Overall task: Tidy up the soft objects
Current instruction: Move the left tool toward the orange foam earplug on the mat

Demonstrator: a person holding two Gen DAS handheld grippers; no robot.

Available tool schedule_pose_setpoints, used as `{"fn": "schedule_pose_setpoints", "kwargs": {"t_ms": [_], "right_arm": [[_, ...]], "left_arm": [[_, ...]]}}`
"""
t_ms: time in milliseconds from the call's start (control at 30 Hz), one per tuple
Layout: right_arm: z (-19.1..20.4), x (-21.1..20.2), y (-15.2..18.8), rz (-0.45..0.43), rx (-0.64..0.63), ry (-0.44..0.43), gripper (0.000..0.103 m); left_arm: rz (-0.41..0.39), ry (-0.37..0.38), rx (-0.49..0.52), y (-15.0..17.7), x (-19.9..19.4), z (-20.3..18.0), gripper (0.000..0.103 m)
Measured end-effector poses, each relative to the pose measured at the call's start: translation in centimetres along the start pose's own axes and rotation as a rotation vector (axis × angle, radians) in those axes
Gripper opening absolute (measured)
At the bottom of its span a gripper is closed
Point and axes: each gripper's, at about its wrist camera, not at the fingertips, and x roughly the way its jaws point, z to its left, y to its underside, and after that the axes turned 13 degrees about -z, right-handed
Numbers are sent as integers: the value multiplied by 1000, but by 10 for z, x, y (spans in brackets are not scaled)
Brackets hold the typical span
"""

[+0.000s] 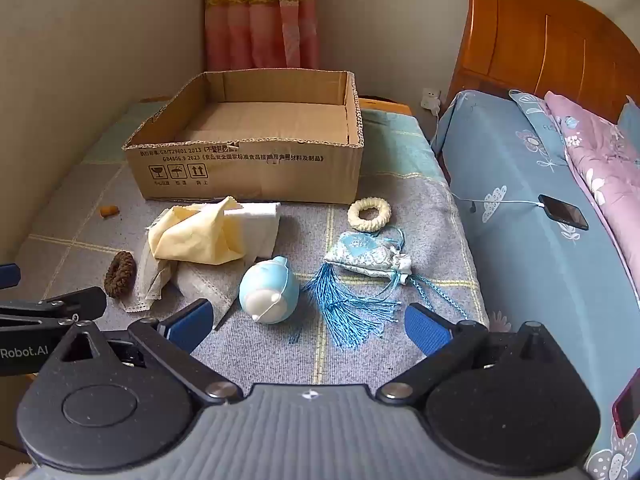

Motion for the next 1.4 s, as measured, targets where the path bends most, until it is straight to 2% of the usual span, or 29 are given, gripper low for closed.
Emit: {"fn": "schedule_pose_setpoints", "kwargs": {"t_ms": [367,433,1400], "right_arm": [[0,-2,-1,13,0,-6,103],[1,-9,-1,-7,4,-8,103],[-1,-5,-4,-18,1,-7,103]], "left_arm": [[-18,7,-5,2,-7,1,102],[-7,11,-7,1,-1,-1,102],[-7,11,-12,-1,-1,-1,102]]}}
